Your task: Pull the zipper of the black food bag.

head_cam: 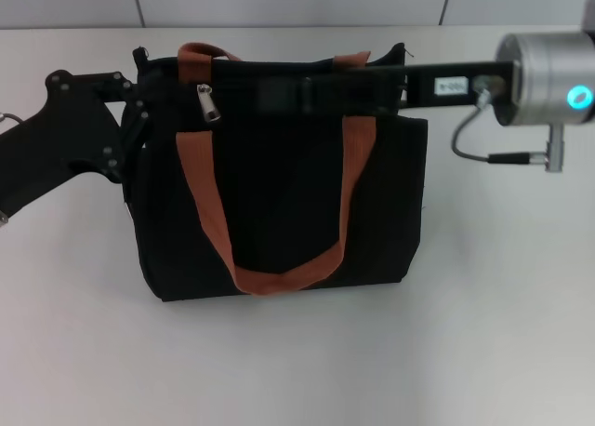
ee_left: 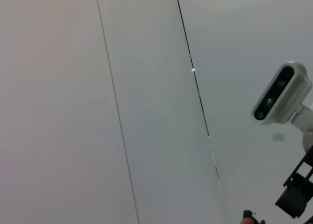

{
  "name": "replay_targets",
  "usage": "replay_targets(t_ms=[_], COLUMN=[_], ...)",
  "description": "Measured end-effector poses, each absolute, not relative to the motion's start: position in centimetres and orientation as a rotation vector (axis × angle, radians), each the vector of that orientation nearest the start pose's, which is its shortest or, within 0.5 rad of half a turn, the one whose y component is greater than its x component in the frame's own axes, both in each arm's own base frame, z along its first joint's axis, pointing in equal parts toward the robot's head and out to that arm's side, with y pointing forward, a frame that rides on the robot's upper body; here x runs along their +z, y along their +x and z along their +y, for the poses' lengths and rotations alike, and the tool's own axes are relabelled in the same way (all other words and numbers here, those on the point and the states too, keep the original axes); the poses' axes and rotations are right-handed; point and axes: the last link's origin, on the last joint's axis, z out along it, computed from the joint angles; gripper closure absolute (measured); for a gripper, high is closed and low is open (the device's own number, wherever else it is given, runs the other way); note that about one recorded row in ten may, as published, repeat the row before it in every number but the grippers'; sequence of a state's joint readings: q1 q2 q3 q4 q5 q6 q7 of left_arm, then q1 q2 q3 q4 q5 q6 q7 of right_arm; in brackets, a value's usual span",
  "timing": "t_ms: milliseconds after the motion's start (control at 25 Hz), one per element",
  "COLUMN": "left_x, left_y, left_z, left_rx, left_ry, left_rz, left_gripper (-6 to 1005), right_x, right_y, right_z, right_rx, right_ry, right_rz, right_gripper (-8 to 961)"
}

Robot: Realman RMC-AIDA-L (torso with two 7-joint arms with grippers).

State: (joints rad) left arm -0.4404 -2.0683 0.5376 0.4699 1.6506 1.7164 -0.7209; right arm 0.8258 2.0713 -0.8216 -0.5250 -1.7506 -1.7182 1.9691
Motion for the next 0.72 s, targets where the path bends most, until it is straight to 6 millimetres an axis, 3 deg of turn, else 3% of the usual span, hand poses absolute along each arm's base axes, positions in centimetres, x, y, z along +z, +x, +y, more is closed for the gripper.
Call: replay_targets(t_ms=[480,720], left_x=[3.2,3.1], left_y=[-27.0,-26.8], left_z=[31.0,31.2], left_rx=[-1.019,-1.026], left_ry=[-2.261,-2.266], left_rz=[-0.022,-0.012], left_gripper=[967,965], right_x=[-2.4,-2.3], right_y=[10.9,10.5], right_z=[38.2,39.4], right_rx=[0.940,0.889], right_ry=[-2.951,-2.894], right_rz=[1.329,1.347], right_gripper=[199,266])
